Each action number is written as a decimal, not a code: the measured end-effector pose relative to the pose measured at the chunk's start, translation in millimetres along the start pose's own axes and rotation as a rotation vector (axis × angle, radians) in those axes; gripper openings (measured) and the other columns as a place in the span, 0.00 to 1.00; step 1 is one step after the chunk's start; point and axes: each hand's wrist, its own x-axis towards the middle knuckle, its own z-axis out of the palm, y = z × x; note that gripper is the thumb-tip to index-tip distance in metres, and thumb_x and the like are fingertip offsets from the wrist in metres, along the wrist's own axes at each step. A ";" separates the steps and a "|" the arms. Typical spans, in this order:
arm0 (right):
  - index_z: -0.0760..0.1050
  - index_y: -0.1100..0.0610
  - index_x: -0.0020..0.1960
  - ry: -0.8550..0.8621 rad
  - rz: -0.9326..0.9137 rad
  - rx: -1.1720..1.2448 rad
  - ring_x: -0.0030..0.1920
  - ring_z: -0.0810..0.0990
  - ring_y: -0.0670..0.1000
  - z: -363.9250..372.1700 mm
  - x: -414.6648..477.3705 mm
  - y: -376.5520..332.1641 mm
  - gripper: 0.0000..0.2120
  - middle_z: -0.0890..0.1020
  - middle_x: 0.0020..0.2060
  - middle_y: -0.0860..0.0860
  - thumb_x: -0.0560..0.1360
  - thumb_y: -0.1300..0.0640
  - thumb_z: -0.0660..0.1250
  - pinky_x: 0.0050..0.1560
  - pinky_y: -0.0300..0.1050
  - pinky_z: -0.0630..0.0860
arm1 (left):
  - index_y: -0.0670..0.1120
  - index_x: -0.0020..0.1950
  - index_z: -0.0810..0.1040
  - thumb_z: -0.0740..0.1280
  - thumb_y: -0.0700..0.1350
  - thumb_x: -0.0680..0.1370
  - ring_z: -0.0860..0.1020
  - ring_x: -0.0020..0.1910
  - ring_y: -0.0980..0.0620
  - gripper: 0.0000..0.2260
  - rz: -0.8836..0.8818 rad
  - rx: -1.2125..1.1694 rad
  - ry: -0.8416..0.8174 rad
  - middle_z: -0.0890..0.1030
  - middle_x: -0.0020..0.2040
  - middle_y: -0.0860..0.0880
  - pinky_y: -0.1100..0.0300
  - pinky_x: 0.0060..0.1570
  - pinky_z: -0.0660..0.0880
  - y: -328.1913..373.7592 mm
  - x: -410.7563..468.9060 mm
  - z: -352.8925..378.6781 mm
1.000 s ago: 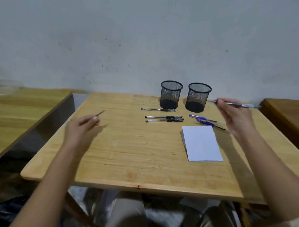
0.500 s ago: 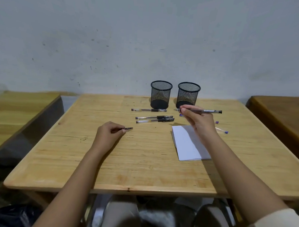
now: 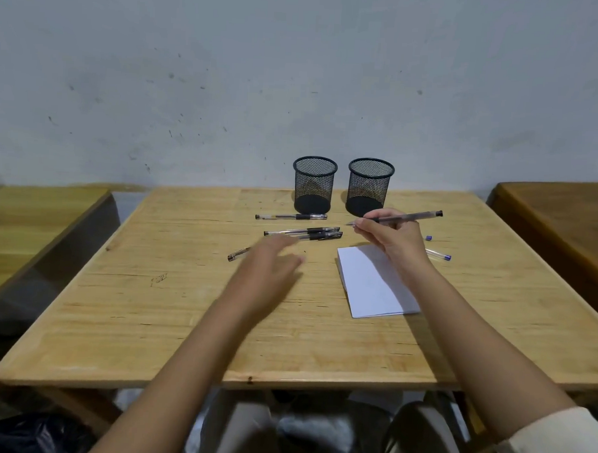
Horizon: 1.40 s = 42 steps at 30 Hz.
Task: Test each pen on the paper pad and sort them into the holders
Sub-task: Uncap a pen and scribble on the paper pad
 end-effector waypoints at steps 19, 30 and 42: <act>0.65 0.58 0.31 0.007 0.143 0.026 0.20 0.71 0.46 11.4 25.7 24.8 0.16 0.72 0.28 0.59 0.69 0.74 0.65 0.23 0.34 0.70 | 0.48 0.77 0.52 0.50 0.57 0.81 0.48 0.77 0.56 0.26 0.153 0.415 -0.388 0.51 0.78 0.52 0.58 0.74 0.46 10.1 14.1 65.0; 0.63 0.58 0.28 0.104 -0.006 -0.236 0.31 0.69 0.53 17.6 32.8 43.4 0.16 0.67 0.26 0.55 0.64 0.72 0.67 0.34 0.43 0.72 | 0.54 0.77 0.43 0.44 0.61 0.80 0.37 0.76 0.54 0.28 0.106 0.522 -0.423 0.42 0.78 0.56 0.55 0.74 0.36 8.1 10.0 68.0; 0.62 0.59 0.28 0.021 -0.004 -0.251 0.27 0.65 0.49 24.5 36.4 48.2 0.16 0.63 0.25 0.54 0.64 0.73 0.67 0.26 0.37 0.68 | 0.54 0.77 0.43 0.43 0.62 0.80 0.37 0.76 0.54 0.28 0.094 0.541 -0.436 0.41 0.78 0.56 0.56 0.72 0.35 9.5 11.8 67.6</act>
